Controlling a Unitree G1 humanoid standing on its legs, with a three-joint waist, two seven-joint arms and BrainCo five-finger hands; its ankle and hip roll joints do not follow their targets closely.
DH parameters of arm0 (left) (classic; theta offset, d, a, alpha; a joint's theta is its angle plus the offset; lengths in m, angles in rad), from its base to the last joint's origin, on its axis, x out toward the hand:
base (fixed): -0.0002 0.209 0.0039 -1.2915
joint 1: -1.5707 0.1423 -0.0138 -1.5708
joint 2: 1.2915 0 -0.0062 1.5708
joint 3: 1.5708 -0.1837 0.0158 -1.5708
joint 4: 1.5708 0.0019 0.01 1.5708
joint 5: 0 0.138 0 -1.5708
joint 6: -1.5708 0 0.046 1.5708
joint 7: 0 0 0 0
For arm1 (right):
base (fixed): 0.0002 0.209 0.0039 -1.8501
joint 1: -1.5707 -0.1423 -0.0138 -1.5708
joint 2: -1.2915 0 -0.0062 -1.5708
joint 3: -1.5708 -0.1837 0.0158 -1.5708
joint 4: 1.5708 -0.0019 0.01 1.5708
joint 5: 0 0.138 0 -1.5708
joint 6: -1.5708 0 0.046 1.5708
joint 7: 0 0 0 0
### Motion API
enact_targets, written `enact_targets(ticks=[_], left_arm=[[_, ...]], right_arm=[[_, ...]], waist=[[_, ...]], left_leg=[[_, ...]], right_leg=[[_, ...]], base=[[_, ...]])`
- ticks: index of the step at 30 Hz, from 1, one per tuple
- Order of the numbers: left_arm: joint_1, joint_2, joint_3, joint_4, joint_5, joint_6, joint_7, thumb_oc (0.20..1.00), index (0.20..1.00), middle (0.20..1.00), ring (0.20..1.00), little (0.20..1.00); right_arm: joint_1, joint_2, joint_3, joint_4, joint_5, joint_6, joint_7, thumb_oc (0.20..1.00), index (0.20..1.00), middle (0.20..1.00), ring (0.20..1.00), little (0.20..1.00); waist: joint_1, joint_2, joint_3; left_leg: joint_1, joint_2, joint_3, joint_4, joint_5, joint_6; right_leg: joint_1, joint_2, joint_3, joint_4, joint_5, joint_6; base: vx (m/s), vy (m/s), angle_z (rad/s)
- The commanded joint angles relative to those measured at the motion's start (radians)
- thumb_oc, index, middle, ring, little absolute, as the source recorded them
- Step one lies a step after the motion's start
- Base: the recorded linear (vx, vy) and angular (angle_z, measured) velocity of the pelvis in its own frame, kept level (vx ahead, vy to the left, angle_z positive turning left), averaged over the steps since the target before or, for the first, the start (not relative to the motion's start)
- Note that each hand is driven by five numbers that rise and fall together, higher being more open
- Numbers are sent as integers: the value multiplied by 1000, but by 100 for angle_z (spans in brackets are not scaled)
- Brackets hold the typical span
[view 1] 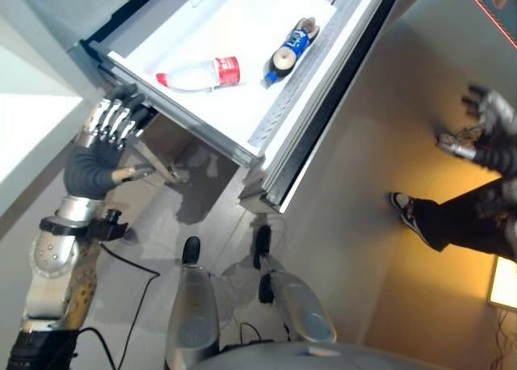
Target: Take the drinks into the refrigerator
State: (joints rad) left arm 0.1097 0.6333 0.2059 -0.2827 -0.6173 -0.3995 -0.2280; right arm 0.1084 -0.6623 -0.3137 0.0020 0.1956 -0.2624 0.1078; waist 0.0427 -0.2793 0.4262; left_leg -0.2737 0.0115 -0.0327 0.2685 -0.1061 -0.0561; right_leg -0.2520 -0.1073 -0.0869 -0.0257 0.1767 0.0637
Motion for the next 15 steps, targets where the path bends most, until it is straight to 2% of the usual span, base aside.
enact_targets(ticks=[1,4,5,7,8,9,12,13,15], left_arm=[[-17,-25,19,-21,37,-60,-14,1000,1000,1000,1000,1000],[-23,-26,8,-20,46,-62,-8,1000,1000,1000,1000,1000],[-40,-27,-8,-23,47,-65,-3,1000,1000,1000,1000,1000],[-52,-25,-19,-25,51,-68,0,1000,1000,1000,1000,1000],[-72,-22,-50,-36,48,-72,1,1000,1000,1000,1000,1000],[-73,-23,-49,-35,48,-73,2,1000,1000,1000,1000,1000],[-117,1,-114,-72,60,-82,14,1000,1000,1000,1000,1000],[-117,1,-113,-72,60,-82,14,1000,1000,1000,1000,1000],[-126,12,-137,-82,49,-85,13,1000,1000,1000,1000,1000]], right_arm=[[-101,-19,48,117,-74,-28,-17,200,200,200,200,200],[-120,-8,85,163,-100,-28,-33,200,200,200,200,200],[-157,2,153,219,-116,-22,-33,200,200,200,200,200],[-181,6,182,238,-121,-21,-32,200,200,200,200,200],[-232,8,254,272,-141,-18,-29,200,200,200,200,200],[-236,8,256,276,-141,-19,-31,200,200,200,200,200],[-394,9,454,339,-197,-17,-28,200,200,200,200,200],[-398,10,457,343,-197,-18,-29,200,200,200,200,200],[-474,11,543,359,-218,-16,-15,200,200,200,200,200]], waist=[[9,73,-50],[11,76,-47],[17,84,-38],[19,87,-32],[32,94,-23],[30,94,-22],[63,116,-3],[62,115,-2],[79,119,0]], left_leg=[[44,-70,-30,-155,41,120],[44,-72,-33,-158,44,120],[41,-75,-36,-160,50,121],[39,-77,-36,-160,53,121],[36,-79,-39,-160,56,121],[36,-79,-39,-160,56,121],[28,-87,-52,-156,63,121],[28,-87,-52,-156,63,121],[26,-89,-54,-154,64,122]], right_leg=[[63,9,-58,128,-174,33],[61,7,-59,130,-174,32],[55,4,-61,134,-175,31],[52,3,-63,137,-176,30],[52,0,-66,137,-175,28],[52,0,-66,137,-175,28],[49,-6,-73,138,-174,27],[49,-6,-72,139,-174,27],[48,-8,-72,140,-172,27]], base=[[0,0,0],[-15,4,3],[-43,2,4],[-36,-3,4],[-15,-10,5],[-25,-14,6],[-24,-8,5],[-25,-7,17],[-18,-11,14]])
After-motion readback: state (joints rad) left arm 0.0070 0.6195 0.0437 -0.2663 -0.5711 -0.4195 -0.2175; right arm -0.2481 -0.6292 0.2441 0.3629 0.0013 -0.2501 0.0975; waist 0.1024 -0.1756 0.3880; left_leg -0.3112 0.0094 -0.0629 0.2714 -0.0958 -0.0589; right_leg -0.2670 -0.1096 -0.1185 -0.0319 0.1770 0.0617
